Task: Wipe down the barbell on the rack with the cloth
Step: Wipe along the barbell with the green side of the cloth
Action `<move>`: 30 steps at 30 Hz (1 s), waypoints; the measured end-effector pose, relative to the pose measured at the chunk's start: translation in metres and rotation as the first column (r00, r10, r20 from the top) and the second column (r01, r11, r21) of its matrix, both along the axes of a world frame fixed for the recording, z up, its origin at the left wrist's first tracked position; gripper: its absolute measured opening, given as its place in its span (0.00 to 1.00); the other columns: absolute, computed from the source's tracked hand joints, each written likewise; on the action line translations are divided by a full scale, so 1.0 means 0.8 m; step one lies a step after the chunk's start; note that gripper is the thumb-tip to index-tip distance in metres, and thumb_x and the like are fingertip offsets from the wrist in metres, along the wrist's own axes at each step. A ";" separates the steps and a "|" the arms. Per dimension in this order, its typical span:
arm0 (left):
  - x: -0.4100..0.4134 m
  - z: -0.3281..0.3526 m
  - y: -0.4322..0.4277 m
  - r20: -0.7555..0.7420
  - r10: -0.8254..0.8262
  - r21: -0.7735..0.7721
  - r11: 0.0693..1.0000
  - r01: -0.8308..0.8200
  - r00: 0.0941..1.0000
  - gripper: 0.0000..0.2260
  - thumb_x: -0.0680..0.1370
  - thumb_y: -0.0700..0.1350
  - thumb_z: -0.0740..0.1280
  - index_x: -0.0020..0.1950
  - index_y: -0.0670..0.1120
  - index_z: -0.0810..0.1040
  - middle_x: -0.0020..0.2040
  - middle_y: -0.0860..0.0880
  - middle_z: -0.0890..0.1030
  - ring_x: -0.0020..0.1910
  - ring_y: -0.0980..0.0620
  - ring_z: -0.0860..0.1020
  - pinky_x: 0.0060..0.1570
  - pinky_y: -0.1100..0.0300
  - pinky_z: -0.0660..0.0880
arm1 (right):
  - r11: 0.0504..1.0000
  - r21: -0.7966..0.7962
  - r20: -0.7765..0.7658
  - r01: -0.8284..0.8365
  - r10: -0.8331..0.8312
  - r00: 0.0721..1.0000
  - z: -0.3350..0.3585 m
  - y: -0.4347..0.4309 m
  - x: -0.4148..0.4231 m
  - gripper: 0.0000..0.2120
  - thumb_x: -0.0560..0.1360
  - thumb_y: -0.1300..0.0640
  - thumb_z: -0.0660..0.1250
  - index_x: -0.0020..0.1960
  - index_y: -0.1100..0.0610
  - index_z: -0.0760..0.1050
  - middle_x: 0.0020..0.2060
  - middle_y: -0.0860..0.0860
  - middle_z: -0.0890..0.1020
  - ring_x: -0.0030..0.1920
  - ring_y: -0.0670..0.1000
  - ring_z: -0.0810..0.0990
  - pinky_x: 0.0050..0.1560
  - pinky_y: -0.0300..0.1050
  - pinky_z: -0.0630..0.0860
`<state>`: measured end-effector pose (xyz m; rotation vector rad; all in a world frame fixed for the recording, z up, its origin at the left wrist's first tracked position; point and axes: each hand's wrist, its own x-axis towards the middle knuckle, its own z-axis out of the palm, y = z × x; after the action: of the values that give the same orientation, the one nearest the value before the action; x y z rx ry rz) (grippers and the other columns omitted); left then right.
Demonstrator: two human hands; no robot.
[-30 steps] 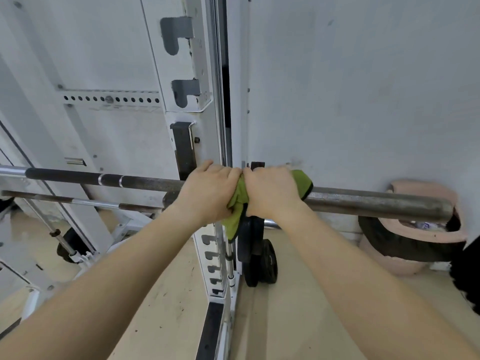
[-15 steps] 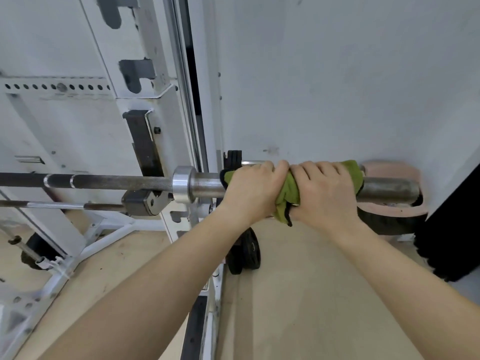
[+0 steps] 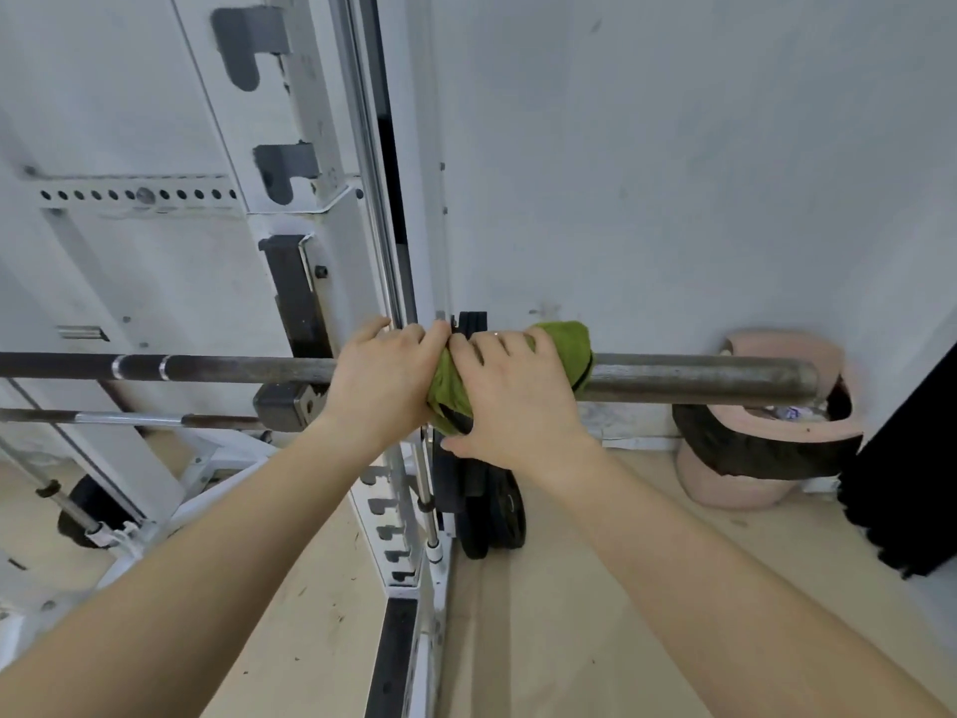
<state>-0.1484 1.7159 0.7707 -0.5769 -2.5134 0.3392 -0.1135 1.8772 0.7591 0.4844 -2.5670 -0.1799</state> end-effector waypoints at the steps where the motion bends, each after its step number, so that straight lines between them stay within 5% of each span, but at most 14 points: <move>1: 0.002 0.001 0.006 0.009 0.007 0.010 1.000 -0.008 1.000 0.21 0.63 0.55 0.73 0.50 0.47 0.73 0.35 0.51 0.77 0.31 0.47 0.78 0.40 0.55 0.72 | 1.000 0.002 -0.021 -0.014 0.014 1.000 -0.002 0.008 0.000 0.45 0.63 0.31 0.69 0.70 0.58 0.66 0.57 0.54 0.79 0.55 0.59 0.77 0.61 0.59 0.67; 3: 0.006 0.003 0.026 0.012 0.004 0.029 1.000 -0.004 1.000 0.22 0.60 0.54 0.74 0.46 0.46 0.73 0.32 0.51 0.75 0.27 0.46 0.75 0.29 0.58 0.62 | 1.000 -0.007 -0.061 -0.027 0.027 0.998 -0.006 0.029 -0.002 0.39 0.67 0.35 0.69 0.70 0.57 0.68 0.56 0.54 0.80 0.55 0.59 0.77 0.60 0.58 0.68; 8: 0.001 -0.002 0.096 0.015 -0.119 0.057 0.991 0.118 0.993 0.25 0.62 0.60 0.73 0.51 0.47 0.72 0.35 0.51 0.75 0.28 0.49 0.73 0.26 0.58 0.63 | 0.999 -0.029 -0.168 -0.014 0.009 0.986 -0.015 0.112 0.002 0.31 0.71 0.34 0.65 0.66 0.54 0.73 0.54 0.51 0.82 0.53 0.57 0.79 0.58 0.57 0.70; 13: 0.006 -0.002 0.217 0.055 -0.213 0.045 0.977 0.211 0.976 0.25 0.61 0.61 0.75 0.46 0.47 0.70 0.31 0.51 0.72 0.23 0.48 0.68 0.24 0.61 0.53 | 0.996 -0.041 -0.234 0.085 -0.092 0.968 -0.024 0.226 0.019 0.29 0.67 0.41 0.69 0.64 0.54 0.76 0.52 0.50 0.82 0.52 0.57 0.80 0.58 0.56 0.71; 19: 0.018 0.008 0.326 0.089 -0.266 0.099 0.961 0.257 0.960 0.18 0.69 0.46 0.70 0.53 0.46 0.67 0.34 0.50 0.67 0.27 0.47 0.66 0.26 0.59 0.56 | 0.948 -0.175 -0.038 0.266 -0.276 0.960 -0.019 0.318 0.044 0.34 0.60 0.42 0.71 0.63 0.52 0.75 0.56 0.49 0.81 0.54 0.57 0.78 0.53 0.54 0.73; 26: 0.018 0.009 0.288 0.085 -0.283 0.055 0.959 0.279 0.955 0.26 0.69 0.62 0.70 0.55 0.46 0.68 0.35 0.51 0.71 0.28 0.45 0.71 0.26 0.60 0.55 | 0.958 -0.149 -0.041 0.247 -0.256 0.966 -0.015 0.277 0.036 0.33 0.57 0.48 0.76 0.61 0.55 0.75 0.52 0.52 0.81 0.51 0.60 0.77 0.50 0.54 0.74; 30: 0.007 0.011 0.183 0.105 -0.169 0.043 0.985 0.165 0.980 0.28 0.67 0.67 0.68 0.55 0.48 0.68 0.36 0.53 0.74 0.33 0.46 0.77 0.30 0.59 0.65 | 0.988 -0.083 0.071 0.127 -0.122 0.990 0.005 0.178 0.013 0.29 0.60 0.49 0.73 0.59 0.56 0.75 0.48 0.53 0.81 0.48 0.59 0.79 0.50 0.53 0.73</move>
<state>-0.1429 1.8625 0.7791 -0.8061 -2.5460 0.2063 -0.1032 2.0199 0.7627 0.3021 -2.6583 -0.0970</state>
